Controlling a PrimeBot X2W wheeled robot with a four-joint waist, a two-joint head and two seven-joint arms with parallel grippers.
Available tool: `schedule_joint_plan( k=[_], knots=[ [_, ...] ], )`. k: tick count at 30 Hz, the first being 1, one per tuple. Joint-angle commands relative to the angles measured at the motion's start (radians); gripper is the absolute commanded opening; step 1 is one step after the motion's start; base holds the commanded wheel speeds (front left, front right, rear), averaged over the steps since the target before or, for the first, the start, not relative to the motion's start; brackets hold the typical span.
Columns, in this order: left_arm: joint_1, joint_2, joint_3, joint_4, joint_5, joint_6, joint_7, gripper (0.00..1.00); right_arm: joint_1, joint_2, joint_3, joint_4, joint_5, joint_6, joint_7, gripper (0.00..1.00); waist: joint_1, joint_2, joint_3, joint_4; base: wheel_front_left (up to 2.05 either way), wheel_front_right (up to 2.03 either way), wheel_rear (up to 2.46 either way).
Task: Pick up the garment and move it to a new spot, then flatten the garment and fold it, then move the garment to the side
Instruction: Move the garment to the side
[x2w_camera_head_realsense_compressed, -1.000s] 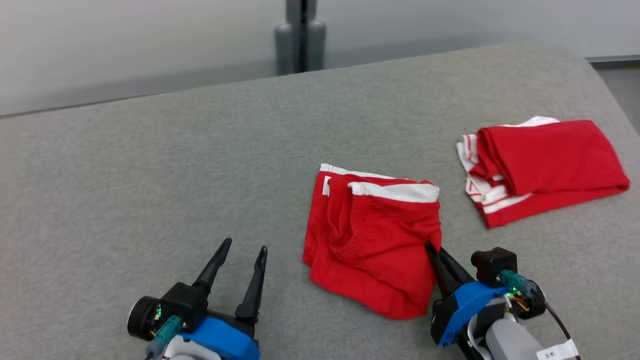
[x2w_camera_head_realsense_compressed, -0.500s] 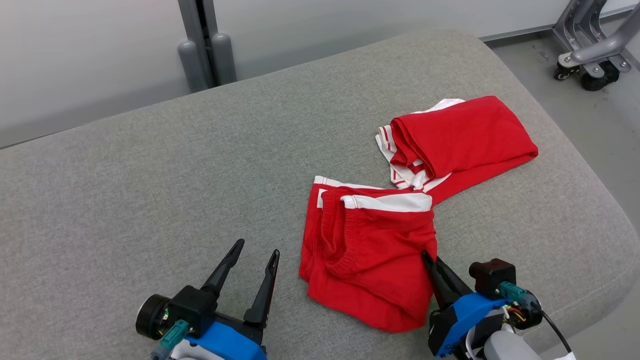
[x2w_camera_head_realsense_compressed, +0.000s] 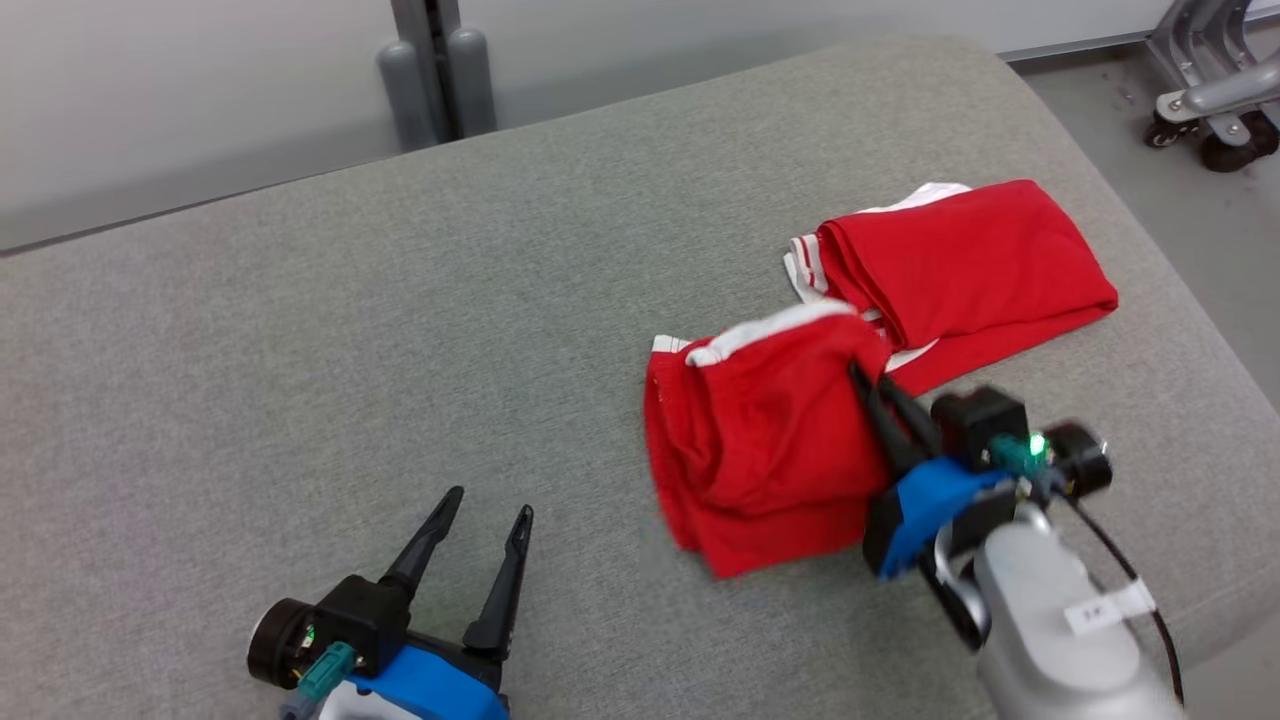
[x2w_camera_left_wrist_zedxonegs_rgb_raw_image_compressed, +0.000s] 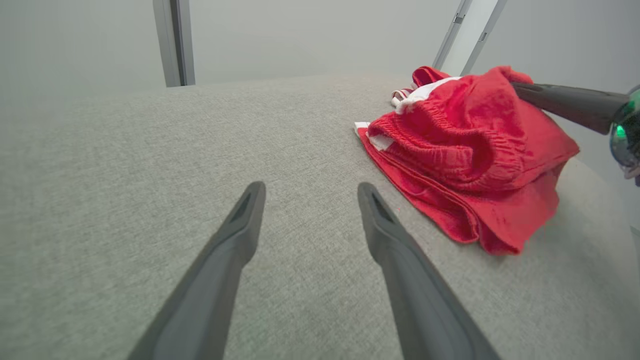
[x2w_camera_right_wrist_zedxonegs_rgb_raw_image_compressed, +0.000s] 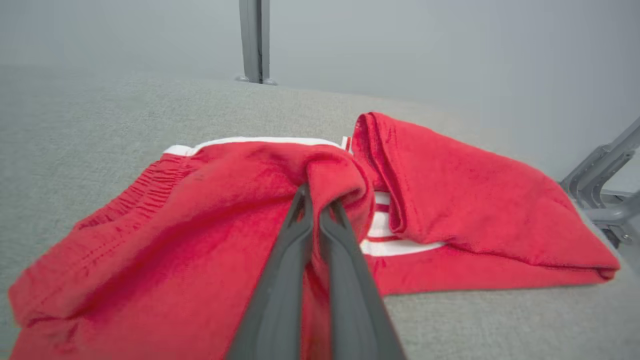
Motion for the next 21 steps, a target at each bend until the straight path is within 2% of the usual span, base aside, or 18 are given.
schedule_joint_plan(
  k=[1,7,11,18,21],
  knots=[
    [-0.003,0.006,0.005,0.002,-0.002,-0.001,-0.004,1.0,-0.035,-0.004,-0.013,-0.012,-0.033,0.0,0.011,0.0,0.0,0.0,0.011,0.012,0.0,0.0,0.0],
    [-0.01,0.025,0.005,0.006,-0.014,-0.001,-0.004,1.0,-0.17,-0.004,-0.094,-0.075,-0.22,0.0,0.113,0.0,0.0,0.0,0.04,0.049,0.0,0.0,0.0],
    [-0.02,0.032,-0.002,0.001,-0.019,-0.001,-0.004,1.0,-0.211,-0.006,-0.188,-0.089,-0.343,0.0,0.192,0.0,0.0,0.0,0.056,0.075,0.0,0.0,0.0],
    [-0.042,0.044,0.003,-0.006,-0.038,-0.001,-0.004,1.0,-0.219,-0.081,-0.39,-0.109,-0.479,-0.001,0.286,0.0,0.0,0.0,0.083,0.118,0.0,0.0,0.0],
    [-0.052,0.052,0.006,-0.007,-0.042,-0.001,-0.004,1.0,-0.211,-0.092,-0.468,-0.131,-0.531,0.0,0.312,0.0,0.0,0.0,0.092,0.13,0.0,0.0,0.0]
  ],
)
